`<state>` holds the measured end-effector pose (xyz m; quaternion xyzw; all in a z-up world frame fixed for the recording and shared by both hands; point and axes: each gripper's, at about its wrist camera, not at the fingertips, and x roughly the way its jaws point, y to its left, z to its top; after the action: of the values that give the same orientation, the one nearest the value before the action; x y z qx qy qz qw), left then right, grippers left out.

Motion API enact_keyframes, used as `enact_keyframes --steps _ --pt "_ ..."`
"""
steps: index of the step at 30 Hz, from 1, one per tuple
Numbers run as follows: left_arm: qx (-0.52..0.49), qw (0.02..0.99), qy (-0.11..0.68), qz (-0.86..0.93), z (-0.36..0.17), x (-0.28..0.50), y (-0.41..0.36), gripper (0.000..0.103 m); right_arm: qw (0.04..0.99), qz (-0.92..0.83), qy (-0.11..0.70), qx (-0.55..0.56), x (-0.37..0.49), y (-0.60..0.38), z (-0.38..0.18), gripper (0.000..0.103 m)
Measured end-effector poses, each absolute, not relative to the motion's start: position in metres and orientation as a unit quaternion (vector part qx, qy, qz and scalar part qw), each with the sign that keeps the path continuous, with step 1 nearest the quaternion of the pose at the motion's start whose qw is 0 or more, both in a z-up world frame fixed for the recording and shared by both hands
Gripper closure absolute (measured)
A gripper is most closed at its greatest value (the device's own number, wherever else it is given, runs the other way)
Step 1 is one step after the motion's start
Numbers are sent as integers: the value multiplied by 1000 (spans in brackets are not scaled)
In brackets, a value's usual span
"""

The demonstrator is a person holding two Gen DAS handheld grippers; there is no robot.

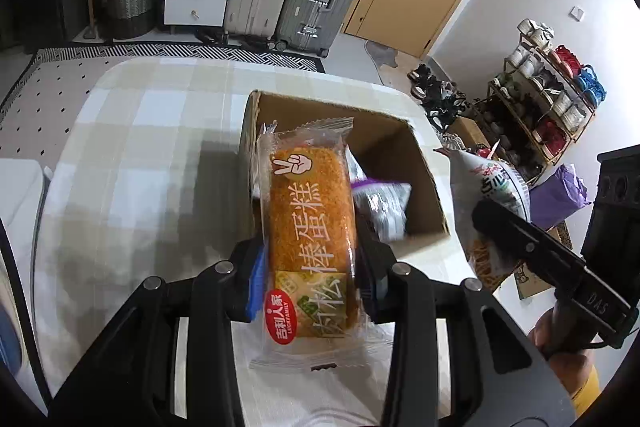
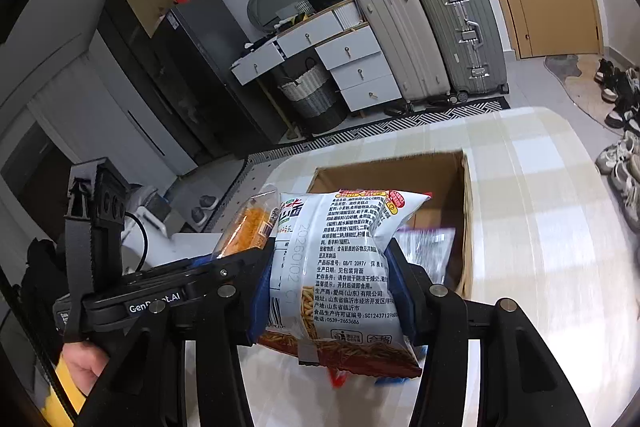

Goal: Organize snacks
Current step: 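Lift both held snacks and carry them over the cardboard box, then open both tools to drop the chip bag and cake packet into the box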

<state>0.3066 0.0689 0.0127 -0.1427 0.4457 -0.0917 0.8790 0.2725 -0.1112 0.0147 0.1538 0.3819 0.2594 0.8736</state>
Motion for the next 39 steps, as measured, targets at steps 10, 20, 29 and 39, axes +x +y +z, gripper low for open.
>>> enact_keyframes --steps 10,20,29,39 --pt "-120 866 474 -107 -4 400 48 69 865 227 420 153 346 -112 -18 52" --pt "-122 857 487 -115 -36 444 26 69 862 221 447 89 376 -101 -46 52" --pt "-102 845 513 -108 -73 429 30 69 864 220 450 51 376 -89 -54 52" --pt "-75 846 521 -89 -82 435 24 70 863 214 457 33 381 -83 -57 52"
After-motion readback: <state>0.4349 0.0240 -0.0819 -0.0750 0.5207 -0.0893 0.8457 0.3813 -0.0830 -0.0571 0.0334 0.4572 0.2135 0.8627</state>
